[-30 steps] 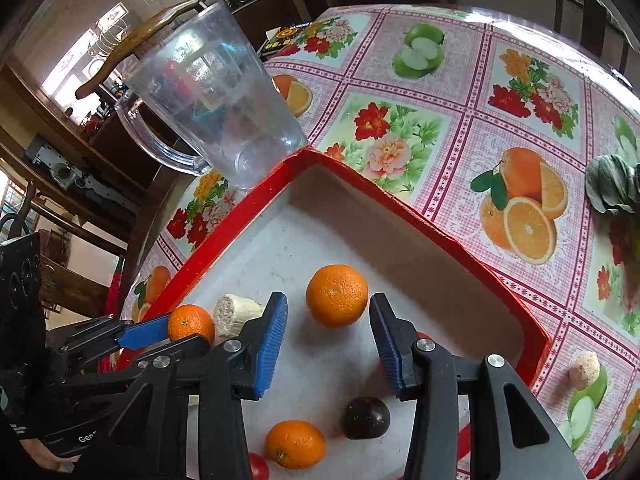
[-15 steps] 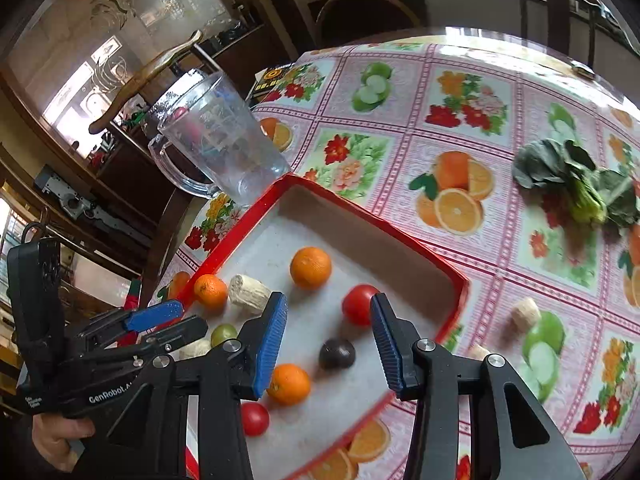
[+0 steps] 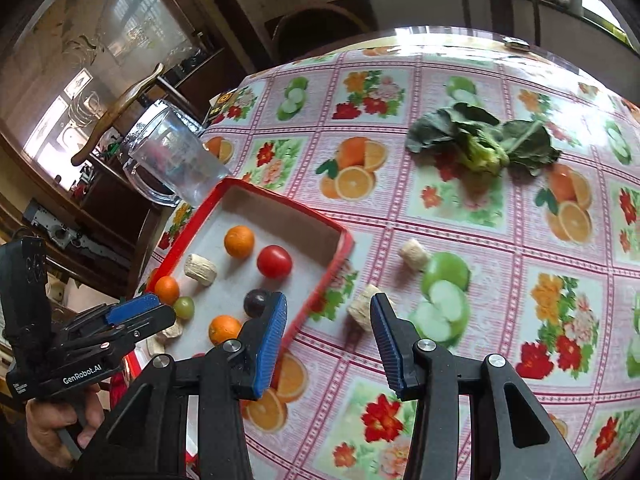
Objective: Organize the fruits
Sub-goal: 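Move left gripper to a beige cube while right gripper moves to another cube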
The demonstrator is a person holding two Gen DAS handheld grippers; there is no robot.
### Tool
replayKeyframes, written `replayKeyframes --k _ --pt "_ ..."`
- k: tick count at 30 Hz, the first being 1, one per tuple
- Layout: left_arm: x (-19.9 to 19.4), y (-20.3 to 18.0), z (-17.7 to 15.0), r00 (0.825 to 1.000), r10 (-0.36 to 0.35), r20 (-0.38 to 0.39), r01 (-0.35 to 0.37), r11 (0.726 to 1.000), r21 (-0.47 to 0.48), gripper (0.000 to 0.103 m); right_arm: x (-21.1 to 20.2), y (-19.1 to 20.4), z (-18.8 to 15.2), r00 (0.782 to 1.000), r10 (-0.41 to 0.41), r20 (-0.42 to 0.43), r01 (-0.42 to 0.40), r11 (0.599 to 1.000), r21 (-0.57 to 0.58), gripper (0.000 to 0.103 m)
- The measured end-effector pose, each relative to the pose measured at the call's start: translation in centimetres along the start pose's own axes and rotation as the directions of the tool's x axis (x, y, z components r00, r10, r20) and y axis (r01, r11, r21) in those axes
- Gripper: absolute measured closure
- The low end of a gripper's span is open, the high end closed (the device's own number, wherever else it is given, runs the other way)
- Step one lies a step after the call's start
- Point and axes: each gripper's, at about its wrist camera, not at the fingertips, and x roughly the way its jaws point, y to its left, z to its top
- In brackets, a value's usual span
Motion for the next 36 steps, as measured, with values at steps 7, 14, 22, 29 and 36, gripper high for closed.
replayKeyframes --k 7,14,22,29,36 --pt "0.0 -2.9 -0.5 1.0 -0.02 -0.005 0.02 0.999 0.036 0.056 -1.6 -2.3 -0.9 1.0 -0.021 0.015 0.021 0.999 0.025 0.058" --pt "0.2 -5.8 -1.0 0.999 -0.05 -0.008 0.05 0.997 0.065 0.056 -2.5 -4.2 -1.6 0.999 -0.039 0.016 0.038 0.999 0.03 0.058" --pt "1.6 -9.6 -1.5 0.997 -0.074 -0.023 0.076 0.994 0.073 0.056 -2.3 -6.4 -1.2 1.0 -0.03 -0.002 0.03 0.999 -0.023 0.058" --pt "3.6 -12.5 -2.0 0.997 -0.065 -0.027 0.066 0.998 0.02 0.056 -1.1 -7.9 0.5 0.999 0.021 -0.042 -0.027 0.991 -0.13 0.058" --pt "6.4 -14.1 -1.9 0.999 -0.038 -0.027 0.036 0.998 -0.056 0.056 1.3 -8.5 2.3 0.99 0.079 -0.115 -0.106 0.964 -0.245 0.059"
